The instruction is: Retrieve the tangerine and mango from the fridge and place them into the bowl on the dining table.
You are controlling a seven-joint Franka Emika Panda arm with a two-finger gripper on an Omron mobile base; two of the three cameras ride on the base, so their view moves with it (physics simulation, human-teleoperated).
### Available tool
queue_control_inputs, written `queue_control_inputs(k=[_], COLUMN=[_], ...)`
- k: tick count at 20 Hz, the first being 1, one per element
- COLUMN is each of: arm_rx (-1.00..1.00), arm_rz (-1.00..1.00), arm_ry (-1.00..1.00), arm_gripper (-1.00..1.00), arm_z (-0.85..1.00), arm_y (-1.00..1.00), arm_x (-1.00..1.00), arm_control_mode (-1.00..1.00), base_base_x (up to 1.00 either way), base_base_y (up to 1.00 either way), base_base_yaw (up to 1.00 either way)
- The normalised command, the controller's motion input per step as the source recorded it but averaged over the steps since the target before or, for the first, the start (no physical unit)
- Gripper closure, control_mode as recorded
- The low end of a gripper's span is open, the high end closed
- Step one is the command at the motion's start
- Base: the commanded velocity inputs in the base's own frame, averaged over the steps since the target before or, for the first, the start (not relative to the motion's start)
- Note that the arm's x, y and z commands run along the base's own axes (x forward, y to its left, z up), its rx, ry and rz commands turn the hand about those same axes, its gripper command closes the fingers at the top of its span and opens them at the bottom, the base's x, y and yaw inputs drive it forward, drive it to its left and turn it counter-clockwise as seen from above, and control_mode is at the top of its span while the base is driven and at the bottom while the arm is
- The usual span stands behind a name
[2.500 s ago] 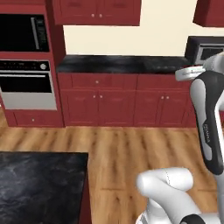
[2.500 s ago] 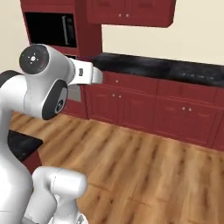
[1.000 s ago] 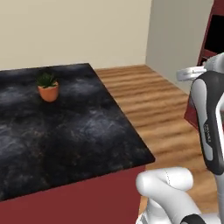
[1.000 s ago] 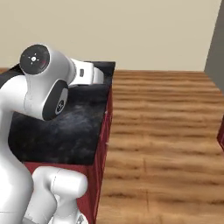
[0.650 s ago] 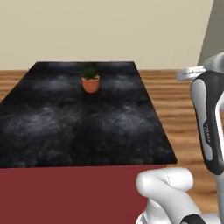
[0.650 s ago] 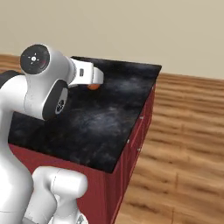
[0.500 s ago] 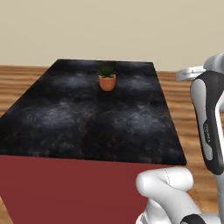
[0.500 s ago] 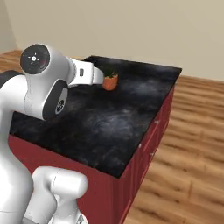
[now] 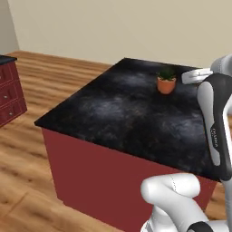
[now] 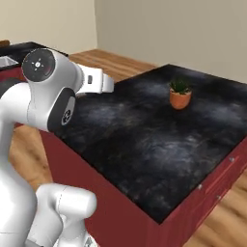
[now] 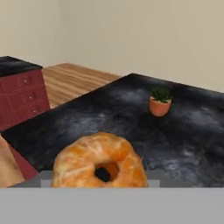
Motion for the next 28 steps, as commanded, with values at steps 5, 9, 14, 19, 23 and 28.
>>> queue_control_inputs(k=[5,9,14,19,23,28], arm_rx=[0.0,0.0,0.0,0.0,0.0,0.0], arm_rz=[0.0,0.0,0.0,0.0,0.0,0.0], arm_ry=[0.0,0.0,0.0,0.0,0.0,0.0], arm_gripper=[1.0,1.0,1.0,1.0,1.0,1.0], arm_z=[0.0,0.0,0.0,0.0,0.0,0.0], arm_y=[0.0,0.0,0.0,0.0,0.0,0.0], arm_x=[0.0,0.0,0.0,0.0,0.0,0.0], arm_control_mode=[1.0,1.0,1.0,1.0,1.0,1.0], base_base_x=[0.15,0.36,0.76,1.0,1.0,0.89], base_base_y=[0.86,1.0,1.0,1.0,1.0,1.0], base_base_yaw=[0.37,0.11,0.0,-0.07,-0.15,-0.3])
